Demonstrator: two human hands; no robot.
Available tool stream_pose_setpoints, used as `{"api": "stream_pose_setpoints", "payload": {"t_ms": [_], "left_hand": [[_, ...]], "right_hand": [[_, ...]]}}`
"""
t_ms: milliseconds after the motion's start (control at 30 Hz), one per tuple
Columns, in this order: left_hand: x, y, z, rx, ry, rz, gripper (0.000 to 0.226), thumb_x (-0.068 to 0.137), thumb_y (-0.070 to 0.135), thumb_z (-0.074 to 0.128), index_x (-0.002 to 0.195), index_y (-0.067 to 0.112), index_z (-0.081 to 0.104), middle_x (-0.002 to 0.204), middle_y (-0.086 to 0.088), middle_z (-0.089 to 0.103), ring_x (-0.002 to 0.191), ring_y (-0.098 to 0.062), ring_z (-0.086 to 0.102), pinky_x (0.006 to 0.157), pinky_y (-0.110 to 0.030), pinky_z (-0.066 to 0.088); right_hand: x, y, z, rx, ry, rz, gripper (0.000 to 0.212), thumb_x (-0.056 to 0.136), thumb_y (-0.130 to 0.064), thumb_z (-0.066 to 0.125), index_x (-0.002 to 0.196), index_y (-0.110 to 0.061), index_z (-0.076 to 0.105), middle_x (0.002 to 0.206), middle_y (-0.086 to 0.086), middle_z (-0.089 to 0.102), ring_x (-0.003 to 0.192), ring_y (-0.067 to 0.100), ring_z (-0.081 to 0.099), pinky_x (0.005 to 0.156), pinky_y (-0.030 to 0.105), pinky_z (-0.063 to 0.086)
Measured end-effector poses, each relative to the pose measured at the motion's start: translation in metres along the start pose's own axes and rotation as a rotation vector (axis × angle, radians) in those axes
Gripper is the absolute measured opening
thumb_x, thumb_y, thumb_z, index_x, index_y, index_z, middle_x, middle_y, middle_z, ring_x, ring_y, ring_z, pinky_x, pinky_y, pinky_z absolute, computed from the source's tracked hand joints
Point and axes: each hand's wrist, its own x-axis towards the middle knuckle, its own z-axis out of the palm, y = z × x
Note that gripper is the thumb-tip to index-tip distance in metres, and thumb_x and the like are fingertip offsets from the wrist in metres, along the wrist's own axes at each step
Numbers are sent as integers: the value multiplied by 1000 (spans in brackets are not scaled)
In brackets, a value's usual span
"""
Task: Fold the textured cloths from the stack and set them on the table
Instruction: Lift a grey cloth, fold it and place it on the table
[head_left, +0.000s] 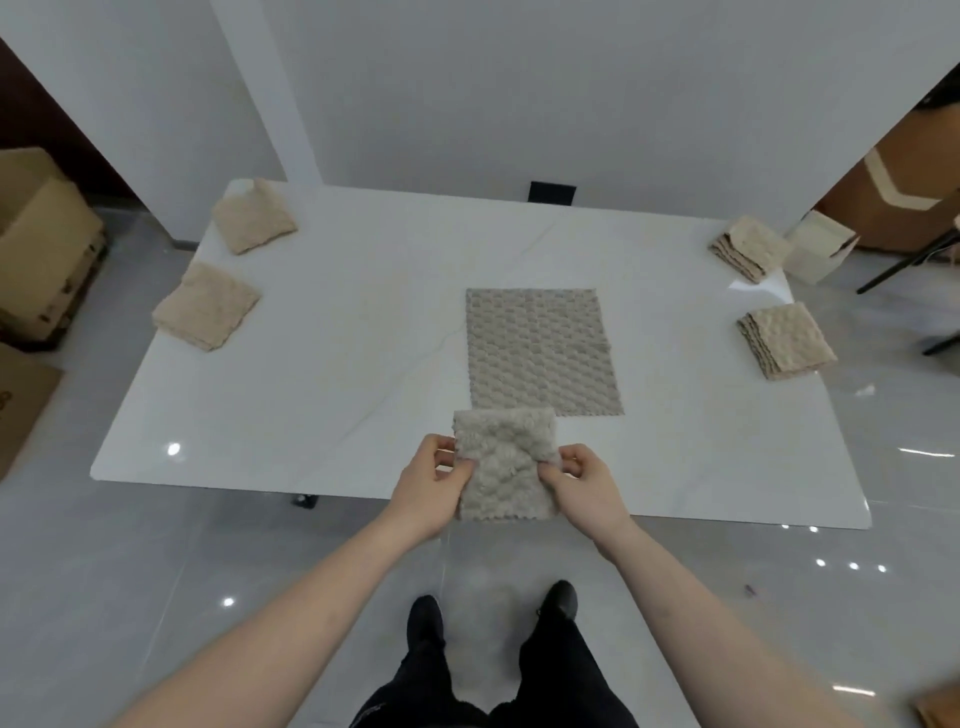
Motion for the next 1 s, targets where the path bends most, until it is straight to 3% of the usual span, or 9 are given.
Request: {"api": "stream_pose_setpoints", "payload": {"t_ms": [133, 267, 433, 567, 700, 867, 1000], "left_hand": [[-4, 20, 16, -45, 39, 24, 21, 97, 32, 64, 113, 31, 51, 110, 5, 65, 92, -14, 67, 76, -29, 56], [-11, 38, 40, -47, 125, 44, 25, 97, 29, 66, 115, 33, 49, 107, 13, 63, 86, -6, 66, 74, -22, 53], [-24, 46, 63, -143, 224, 7, 22, 95, 32, 68, 112, 36, 55, 111, 8, 67, 92, -12, 69, 84, -37, 60], [-28, 51, 65, -181, 264, -4, 26, 93, 32, 71, 115, 33, 57, 109, 9, 68, 91, -10, 70, 76, -26, 57], [-17, 48, 65, -187, 238, -24, 26, 92, 31, 72, 114, 33, 57, 110, 8, 70, 90, -11, 72, 69, -25, 56], [-2, 51, 75, -171, 219, -24, 33, 92, 33, 71, 121, 31, 57, 114, 8, 68, 94, -11, 71, 82, -33, 60], [-4, 63, 99, -171, 184, -10, 33, 94, 32, 70, 123, 30, 54, 115, 9, 65, 94, -11, 70, 73, -23, 56]], "right_hand": [[4, -6, -21, 45, -25, -28, 19, 91, -21, 71, 106, -12, 62, 85, -5, 66, 82, 12, 67, 67, 22, 48], [18, -7, -48, 64, -110, -64, 21, 90, -26, 72, 109, -20, 63, 98, 0, 72, 89, 12, 71, 71, 23, 50], [32, -10, -75, 34, -224, -90, 30, 87, -34, 76, 113, -26, 64, 102, -1, 76, 92, 12, 74, 87, 37, 60], [35, -20, -81, 4, -280, -108, 33, 87, -33, 77, 117, -27, 64, 105, -2, 75, 93, 10, 74, 85, 33, 60], [39, -22, -81, -36, -259, -103, 34, 87, -31, 76, 119, -25, 64, 108, -2, 73, 95, 9, 72, 78, 25, 57], [46, -14, -92, -76, -232, -92, 34, 83, -36, 78, 114, -27, 65, 106, -1, 75, 94, 11, 74, 88, 39, 61], [50, -10, -117, -68, -200, -97, 33, 81, -38, 78, 110, -30, 66, 104, -3, 75, 93, 11, 74, 90, 42, 60]]}}
